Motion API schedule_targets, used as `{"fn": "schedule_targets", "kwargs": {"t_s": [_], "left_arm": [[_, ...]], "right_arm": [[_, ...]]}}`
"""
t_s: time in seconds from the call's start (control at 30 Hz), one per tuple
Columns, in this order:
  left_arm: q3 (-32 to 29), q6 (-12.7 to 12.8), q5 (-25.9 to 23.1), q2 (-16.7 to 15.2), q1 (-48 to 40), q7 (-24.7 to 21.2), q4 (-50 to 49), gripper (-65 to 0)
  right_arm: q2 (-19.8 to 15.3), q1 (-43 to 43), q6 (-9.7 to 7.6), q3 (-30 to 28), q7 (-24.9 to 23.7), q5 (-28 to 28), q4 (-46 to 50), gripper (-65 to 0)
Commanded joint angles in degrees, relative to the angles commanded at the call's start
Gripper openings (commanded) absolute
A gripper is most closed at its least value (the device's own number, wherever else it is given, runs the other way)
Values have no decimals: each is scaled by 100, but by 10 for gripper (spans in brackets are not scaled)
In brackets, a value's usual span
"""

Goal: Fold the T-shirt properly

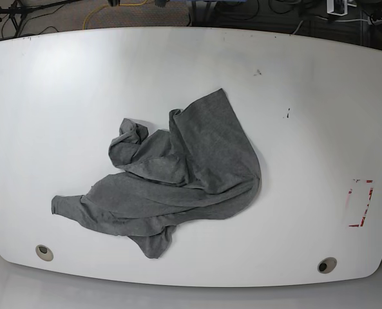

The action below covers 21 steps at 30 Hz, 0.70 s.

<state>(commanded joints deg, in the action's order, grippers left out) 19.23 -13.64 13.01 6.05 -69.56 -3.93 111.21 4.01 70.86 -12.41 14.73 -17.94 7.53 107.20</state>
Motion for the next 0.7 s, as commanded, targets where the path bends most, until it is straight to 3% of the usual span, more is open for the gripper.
{"fn": "schedule_targets", "kwargs": {"t_s": [0.23, 0.7], "left_arm": [[-16, -10, 536, 125, -46, 28, 44, -249], [-22, 10, 833, 234, 91, 46, 125, -247]], "right_arm": [[16, 34, 10, 25, -28, 3, 24, -614], [37, -4, 29, 20, 3, 19, 170, -615]]}}
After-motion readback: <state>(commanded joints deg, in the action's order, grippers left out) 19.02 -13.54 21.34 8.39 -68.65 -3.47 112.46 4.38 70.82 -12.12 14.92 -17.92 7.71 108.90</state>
